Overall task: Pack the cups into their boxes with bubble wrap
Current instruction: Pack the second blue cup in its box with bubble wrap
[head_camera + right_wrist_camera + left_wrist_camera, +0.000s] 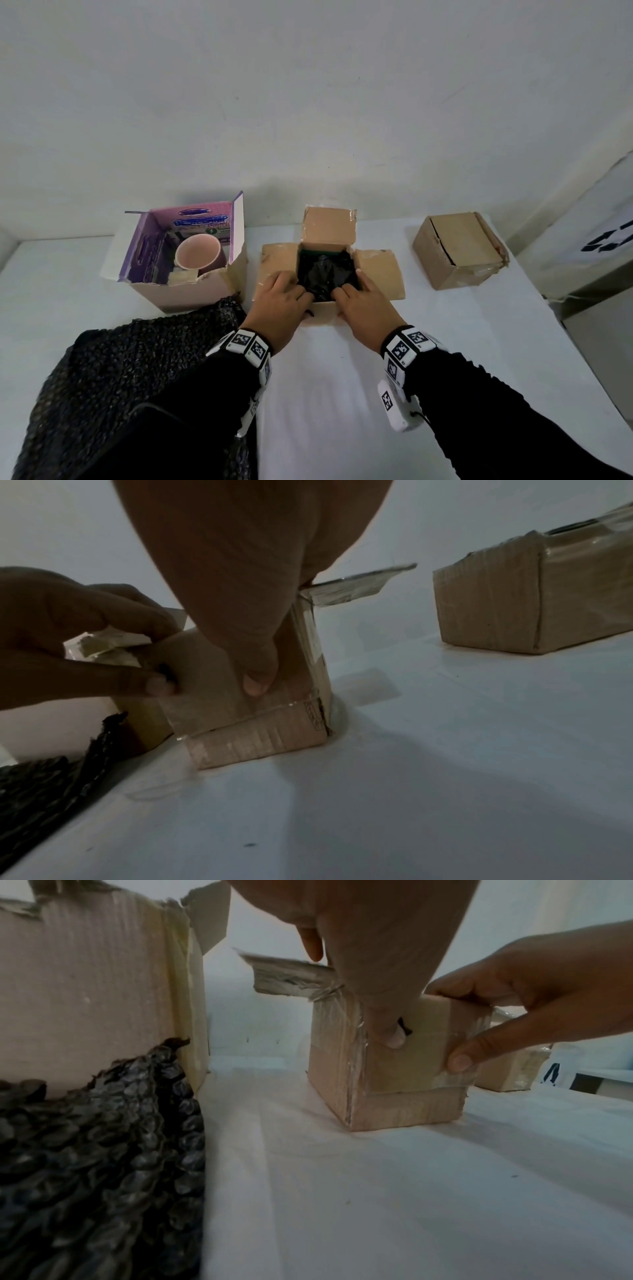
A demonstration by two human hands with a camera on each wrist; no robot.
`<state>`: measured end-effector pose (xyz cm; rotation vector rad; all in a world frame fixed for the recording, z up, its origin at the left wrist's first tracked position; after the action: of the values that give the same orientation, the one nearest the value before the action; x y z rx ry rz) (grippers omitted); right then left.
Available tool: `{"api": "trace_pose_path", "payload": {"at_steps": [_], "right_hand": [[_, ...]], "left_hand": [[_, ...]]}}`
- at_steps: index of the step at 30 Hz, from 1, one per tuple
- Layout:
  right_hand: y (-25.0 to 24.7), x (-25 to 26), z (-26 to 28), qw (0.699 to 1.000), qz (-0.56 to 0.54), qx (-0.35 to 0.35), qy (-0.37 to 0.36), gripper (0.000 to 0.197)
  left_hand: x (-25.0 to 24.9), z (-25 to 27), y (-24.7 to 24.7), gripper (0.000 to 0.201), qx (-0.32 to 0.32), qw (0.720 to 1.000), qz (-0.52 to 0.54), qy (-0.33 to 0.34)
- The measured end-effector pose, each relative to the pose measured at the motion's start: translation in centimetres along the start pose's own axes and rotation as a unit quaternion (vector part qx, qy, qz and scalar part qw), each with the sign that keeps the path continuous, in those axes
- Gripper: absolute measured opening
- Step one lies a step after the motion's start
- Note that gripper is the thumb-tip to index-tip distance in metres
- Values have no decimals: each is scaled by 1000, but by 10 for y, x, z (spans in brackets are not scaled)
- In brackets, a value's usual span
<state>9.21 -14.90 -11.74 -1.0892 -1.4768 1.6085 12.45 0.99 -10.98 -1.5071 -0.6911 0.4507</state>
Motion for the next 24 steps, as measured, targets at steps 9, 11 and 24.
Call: {"api": "trace_pose_path", "payload": {"at_steps": [9,11,24], "right_hand": [[-10,-5,-1,990,-6,140,34,32],[-12,-7,-3,990,-10,138,41,35],[9,-20,54,894,-353,-41,272,64]], "left_hand": [[-7,7,0,20,-16,998,-21,-55],[-8,4,-2,20,-9,997,-22,-70],[1,50,-3,63,-19,933,183,-308]]}}
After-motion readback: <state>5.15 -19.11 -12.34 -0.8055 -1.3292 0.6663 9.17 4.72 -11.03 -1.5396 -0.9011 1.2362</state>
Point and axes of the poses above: each hand's wrist, its own z-axis away from the middle knuckle, its own y-axis out of the palm, x = y × z, the point moved 4 cm from there along -z, towards the middle knuckle, and after that the axes turned 10 degrees about x, right-handed, at the moved point
